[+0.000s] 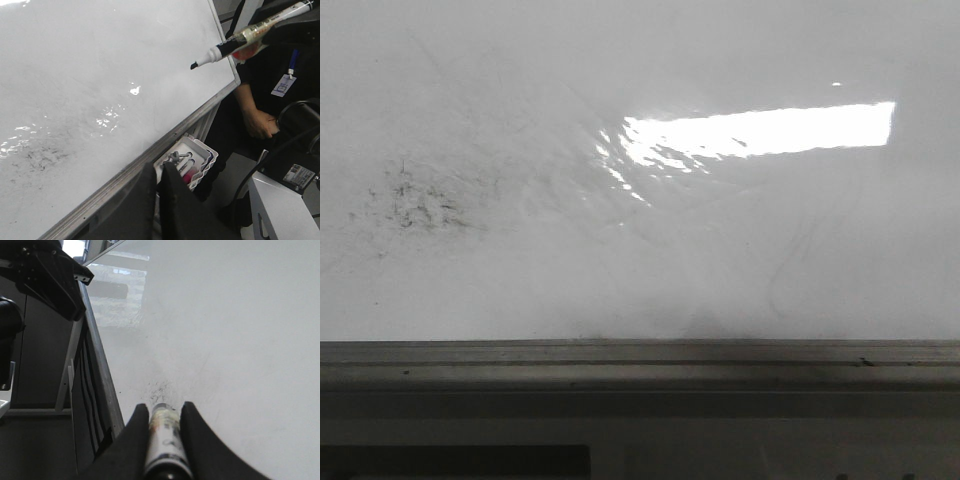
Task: Write number 8 on whiteboard
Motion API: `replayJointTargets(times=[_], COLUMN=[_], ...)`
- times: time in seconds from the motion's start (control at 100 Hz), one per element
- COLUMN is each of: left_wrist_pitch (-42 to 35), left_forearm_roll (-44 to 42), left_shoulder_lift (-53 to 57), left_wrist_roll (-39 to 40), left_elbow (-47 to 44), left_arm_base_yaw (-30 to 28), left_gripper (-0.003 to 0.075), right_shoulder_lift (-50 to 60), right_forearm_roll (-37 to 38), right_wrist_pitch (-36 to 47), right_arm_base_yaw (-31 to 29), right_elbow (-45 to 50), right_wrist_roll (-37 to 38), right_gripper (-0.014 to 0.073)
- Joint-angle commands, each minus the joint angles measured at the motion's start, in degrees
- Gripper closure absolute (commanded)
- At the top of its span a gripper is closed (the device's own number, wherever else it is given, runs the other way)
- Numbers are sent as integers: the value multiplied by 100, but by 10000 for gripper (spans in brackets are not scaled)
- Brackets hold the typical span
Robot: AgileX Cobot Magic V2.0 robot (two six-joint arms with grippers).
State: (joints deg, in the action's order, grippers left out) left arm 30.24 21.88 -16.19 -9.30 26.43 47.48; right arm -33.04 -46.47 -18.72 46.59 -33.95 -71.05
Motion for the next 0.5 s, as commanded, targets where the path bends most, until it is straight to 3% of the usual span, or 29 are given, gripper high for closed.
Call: replayJointTargets(times=[0.0,0.49], left_wrist_pitch=[-434,-434], left_forearm_roll=[125,125], left_shoulder_lift=[-58,-58], left_wrist_roll=[40,40], left_elbow=[150,150], left_arm_base_yaw=[30,30], left_gripper=[741,741], right_shoulder_lift=[-96,-157], right_forearm_roll=[-95,-651], right_wrist_pitch=[145,-64], right_arm_base_yaw=[1,1], right_elbow=[-156,-143], right_wrist_roll=[-4,-4], right_gripper=[637,636])
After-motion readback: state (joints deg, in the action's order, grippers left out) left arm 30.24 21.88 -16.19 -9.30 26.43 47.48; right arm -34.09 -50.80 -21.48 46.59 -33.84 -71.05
